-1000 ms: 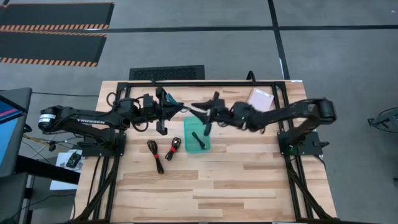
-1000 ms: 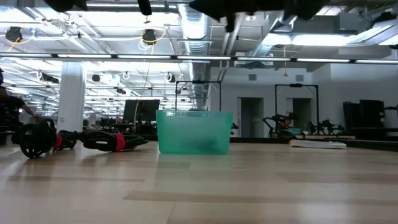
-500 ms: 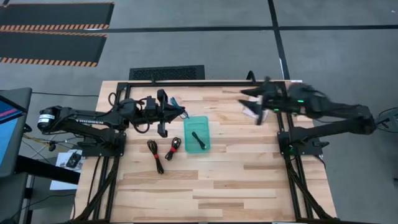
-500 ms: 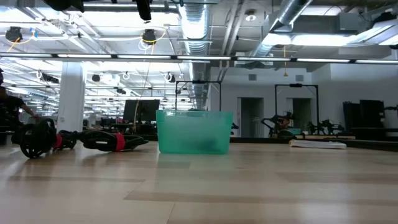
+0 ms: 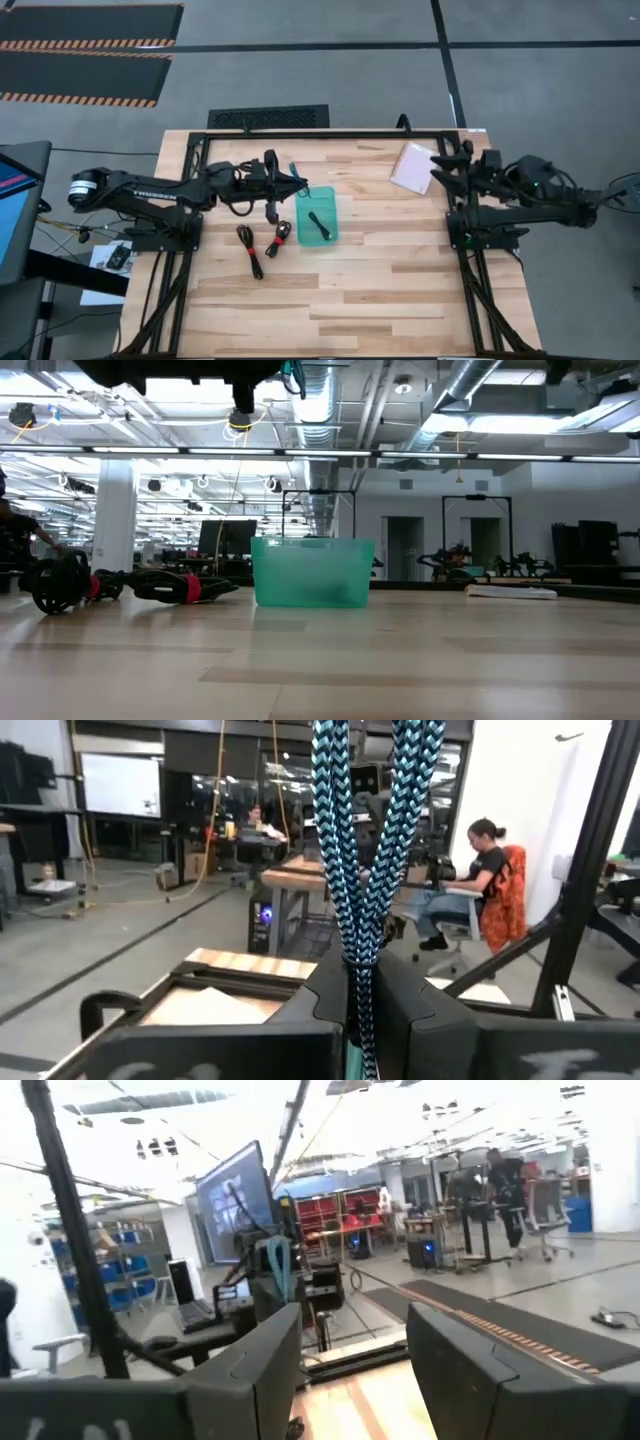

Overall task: Pick and place USB-C Cables
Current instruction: Put the blue charger cable into the green bin

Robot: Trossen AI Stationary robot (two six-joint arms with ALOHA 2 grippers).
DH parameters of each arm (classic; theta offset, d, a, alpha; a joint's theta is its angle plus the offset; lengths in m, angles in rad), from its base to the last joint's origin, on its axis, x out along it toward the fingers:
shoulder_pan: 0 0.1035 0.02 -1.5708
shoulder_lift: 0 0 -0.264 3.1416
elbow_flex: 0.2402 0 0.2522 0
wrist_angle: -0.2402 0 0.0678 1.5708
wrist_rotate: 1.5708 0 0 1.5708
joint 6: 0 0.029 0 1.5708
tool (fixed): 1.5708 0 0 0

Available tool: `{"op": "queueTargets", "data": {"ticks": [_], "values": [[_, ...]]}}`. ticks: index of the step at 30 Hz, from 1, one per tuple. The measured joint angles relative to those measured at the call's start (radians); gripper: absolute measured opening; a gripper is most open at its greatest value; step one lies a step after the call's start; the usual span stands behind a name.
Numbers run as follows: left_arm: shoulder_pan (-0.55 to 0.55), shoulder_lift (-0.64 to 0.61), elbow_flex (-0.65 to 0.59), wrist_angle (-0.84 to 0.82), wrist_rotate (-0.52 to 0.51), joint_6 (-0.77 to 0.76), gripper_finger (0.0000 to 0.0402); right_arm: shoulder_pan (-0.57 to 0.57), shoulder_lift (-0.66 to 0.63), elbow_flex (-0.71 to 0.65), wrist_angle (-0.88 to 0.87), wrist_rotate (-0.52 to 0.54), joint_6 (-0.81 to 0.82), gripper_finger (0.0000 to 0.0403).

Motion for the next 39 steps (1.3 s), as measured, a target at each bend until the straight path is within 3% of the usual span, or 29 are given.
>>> {"op": "queueTargets", "data": {"ticks": [9,25,34,39], "values": [[0.0,0.116,0.0,-0.001,0.021,-0.02,0.0,-0.001,-0.249,-0.214,0.064,0.025,0.009,0.0203],[-0.004,0.403,-0.001,0.05,0.041,-0.142,0.0,-0.002,-0.234,-0.297,0.09,0.026,0.068,0.0196],[-0.049,0.416,0.01,-0.061,-0.118,-0.229,0.0,-0.002,-0.235,-0.297,0.046,0.026,0.087,0.0194],[-0.074,0.416,0.117,-0.258,-0.141,-0.07,0.0,-0.002,-0.235,-0.297,0.036,0.025,0.094,0.0191]]}}
